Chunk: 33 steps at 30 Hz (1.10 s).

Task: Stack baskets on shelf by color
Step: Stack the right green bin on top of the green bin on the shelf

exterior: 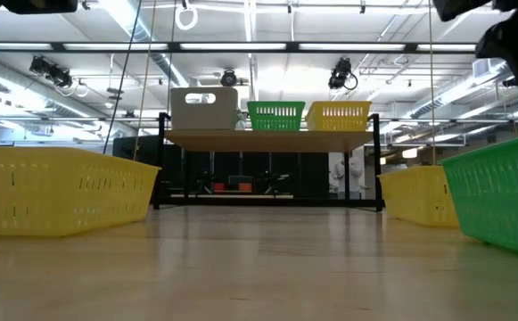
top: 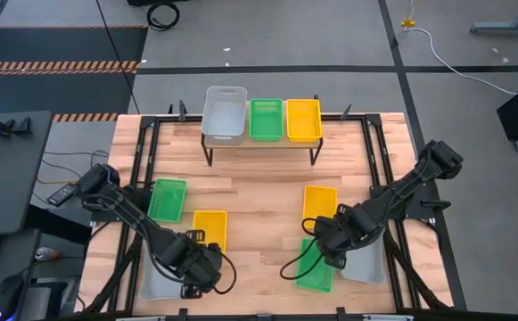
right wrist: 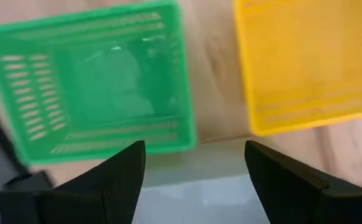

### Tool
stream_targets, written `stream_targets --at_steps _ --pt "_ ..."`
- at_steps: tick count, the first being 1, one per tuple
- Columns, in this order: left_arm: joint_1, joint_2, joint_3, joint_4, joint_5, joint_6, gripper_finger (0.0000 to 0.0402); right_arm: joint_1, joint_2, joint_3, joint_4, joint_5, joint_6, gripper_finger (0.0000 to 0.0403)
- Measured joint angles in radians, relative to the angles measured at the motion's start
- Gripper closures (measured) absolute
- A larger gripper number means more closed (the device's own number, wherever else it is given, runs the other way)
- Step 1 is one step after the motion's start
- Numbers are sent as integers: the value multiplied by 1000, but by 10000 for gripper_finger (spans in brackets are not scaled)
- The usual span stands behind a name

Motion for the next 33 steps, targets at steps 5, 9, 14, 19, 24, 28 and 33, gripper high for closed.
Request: stream_targets --at_steps 5,9,14,19,24,28,33 --pt "1 0 0 70 -8 -37 192 -13 24 0 80 5 -45 124" --pt "7 0 0 118 -38 -109 198 -11 48 1 160 -31 -58 124" --pt "7 0 0 142 -42 -176 205 18 64 2 262 -97 -23 124" --pt "6 0 0 151 -51 -227 210 78 101 3 379 -123 25 124" --pt "10 0 0 176 -112 -228 208 138 149 3 547 -154 84 124" --pt "25 0 0 182 -135 -227 211 181 192 4 595 -157 146 124" --pt "43 0 0 197 -136 -227 213 205 250 4 603 -153 168 124"
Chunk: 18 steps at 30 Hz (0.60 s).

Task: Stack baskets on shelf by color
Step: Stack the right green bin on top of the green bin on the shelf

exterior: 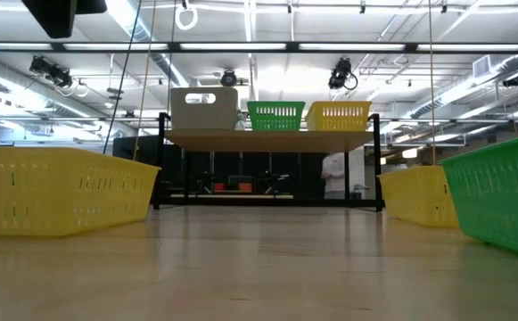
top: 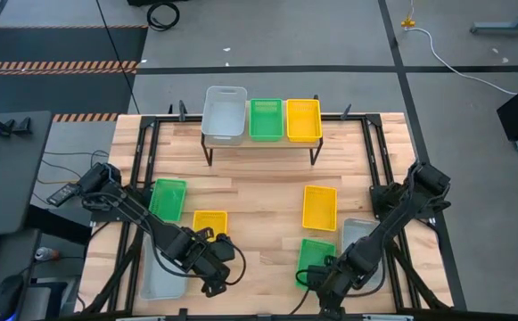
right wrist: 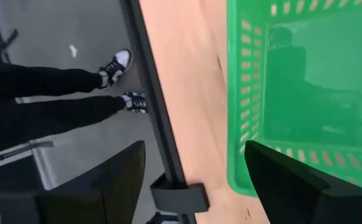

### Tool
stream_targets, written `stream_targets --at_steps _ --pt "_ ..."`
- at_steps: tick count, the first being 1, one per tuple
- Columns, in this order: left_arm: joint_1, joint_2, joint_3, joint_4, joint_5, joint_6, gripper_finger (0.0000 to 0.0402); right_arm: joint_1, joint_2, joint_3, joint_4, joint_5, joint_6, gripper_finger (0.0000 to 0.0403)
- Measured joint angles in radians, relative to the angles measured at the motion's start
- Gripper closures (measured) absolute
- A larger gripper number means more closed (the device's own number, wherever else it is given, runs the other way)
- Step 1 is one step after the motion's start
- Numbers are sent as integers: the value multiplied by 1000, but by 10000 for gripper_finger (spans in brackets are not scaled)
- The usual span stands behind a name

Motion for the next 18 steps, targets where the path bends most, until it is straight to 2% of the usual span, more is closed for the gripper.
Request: stream_targets --at_steps 6,9,12,18 --pt "-3 0 0 14 18 -14 219 -7 60 0 -24 10 -1 129" --pt "-13 0 0 17 35 -50 220 -23 87 0 -23 0 -2 155" --pt "-26 0 0 20 58 -56 221 -40 102 0 -21 -17 -17 205" --pt "-51 0 0 8 66 -89 221 -74 71 0 0 -32 -90 355"
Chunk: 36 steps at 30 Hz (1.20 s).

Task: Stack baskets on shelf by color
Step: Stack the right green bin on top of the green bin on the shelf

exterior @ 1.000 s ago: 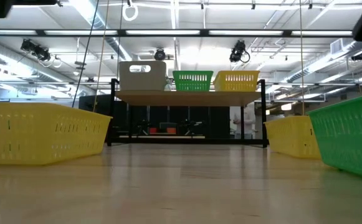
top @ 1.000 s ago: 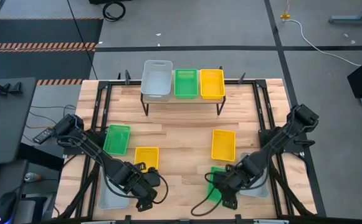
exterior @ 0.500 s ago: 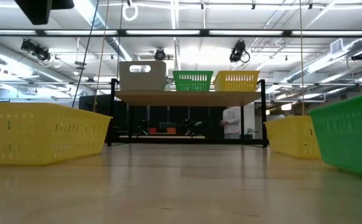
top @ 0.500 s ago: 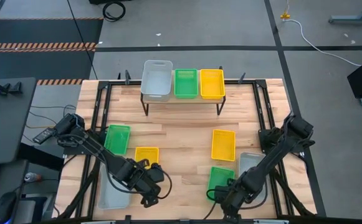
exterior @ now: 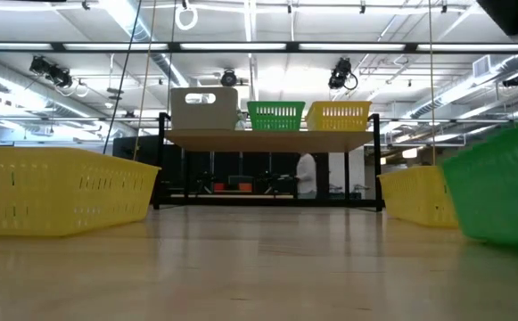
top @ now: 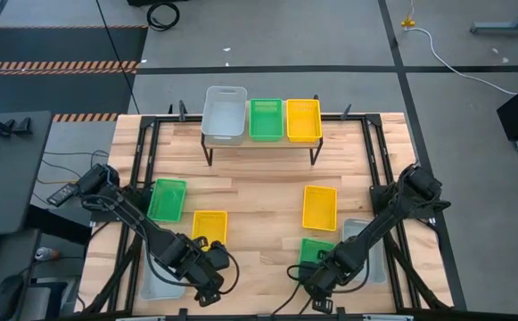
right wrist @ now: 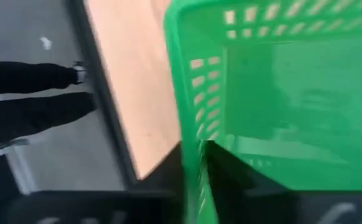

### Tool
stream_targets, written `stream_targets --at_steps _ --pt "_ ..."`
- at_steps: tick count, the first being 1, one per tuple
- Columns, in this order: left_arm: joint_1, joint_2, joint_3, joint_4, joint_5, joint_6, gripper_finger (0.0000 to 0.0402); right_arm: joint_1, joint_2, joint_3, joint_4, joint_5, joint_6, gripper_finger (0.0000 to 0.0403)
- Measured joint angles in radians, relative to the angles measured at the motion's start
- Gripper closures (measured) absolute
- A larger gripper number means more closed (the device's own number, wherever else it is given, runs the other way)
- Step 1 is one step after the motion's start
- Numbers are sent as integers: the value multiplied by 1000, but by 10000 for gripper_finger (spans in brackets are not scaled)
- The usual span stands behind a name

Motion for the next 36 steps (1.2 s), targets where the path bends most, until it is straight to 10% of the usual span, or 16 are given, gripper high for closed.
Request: stream_targets --at_steps 16,36 --pt "-8 0 0 -5 33 -102 221 -157 -83 398 -342 203 -647 393" --pt "-8 0 0 7 33 7 224 -763 -83 786 -543 335 -1228 395"
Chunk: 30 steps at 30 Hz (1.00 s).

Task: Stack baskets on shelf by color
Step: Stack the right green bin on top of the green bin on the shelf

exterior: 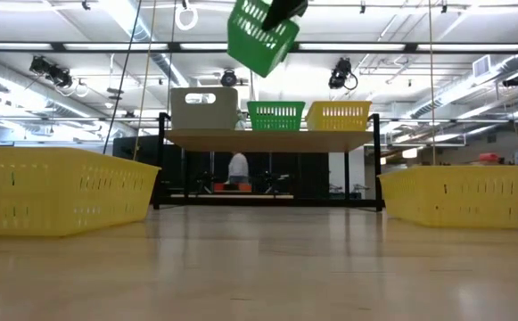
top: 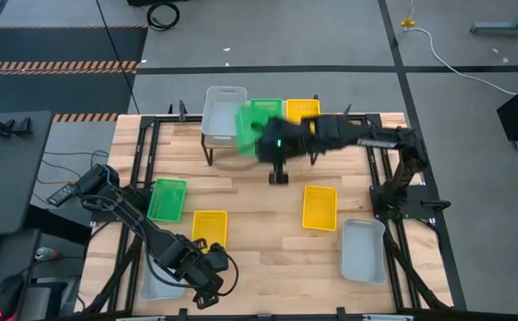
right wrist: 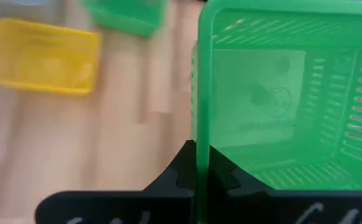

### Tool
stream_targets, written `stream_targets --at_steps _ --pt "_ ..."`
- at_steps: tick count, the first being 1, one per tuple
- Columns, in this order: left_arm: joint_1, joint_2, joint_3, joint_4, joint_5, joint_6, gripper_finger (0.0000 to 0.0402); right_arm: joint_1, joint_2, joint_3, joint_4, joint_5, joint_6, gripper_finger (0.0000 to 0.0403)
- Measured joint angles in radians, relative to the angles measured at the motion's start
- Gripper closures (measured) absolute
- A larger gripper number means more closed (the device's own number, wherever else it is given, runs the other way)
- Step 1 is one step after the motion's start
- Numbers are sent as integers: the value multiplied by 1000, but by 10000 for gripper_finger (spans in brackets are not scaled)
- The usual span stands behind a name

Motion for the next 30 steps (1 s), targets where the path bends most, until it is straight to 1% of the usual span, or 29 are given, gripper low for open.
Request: stream_targets --at_steps 5,9,15,18,22,26,30 --pt "1 0 0 1 0 -23 229 -119 0 20 -3 -22 -71 394" --pt "2 0 0 3 0 -24 230 -191 1 20 -45 -128 -126 394" --pt "2 0 0 21 0 -31 230 -253 6 20 -92 -136 -222 394" --pt "4 0 0 39 0 -31 230 -277 6 20 -95 -141 -235 394" --pt "17 0 0 82 0 -31 230 -293 6 12 -104 -195 -235 394" --pt "36 0 9 97 0 -31 230 -292 8 -19 -107 -196 -234 392" --pt "57 0 38 98 0 -21 230 -289 9 -45 -92 -186 -234 378"
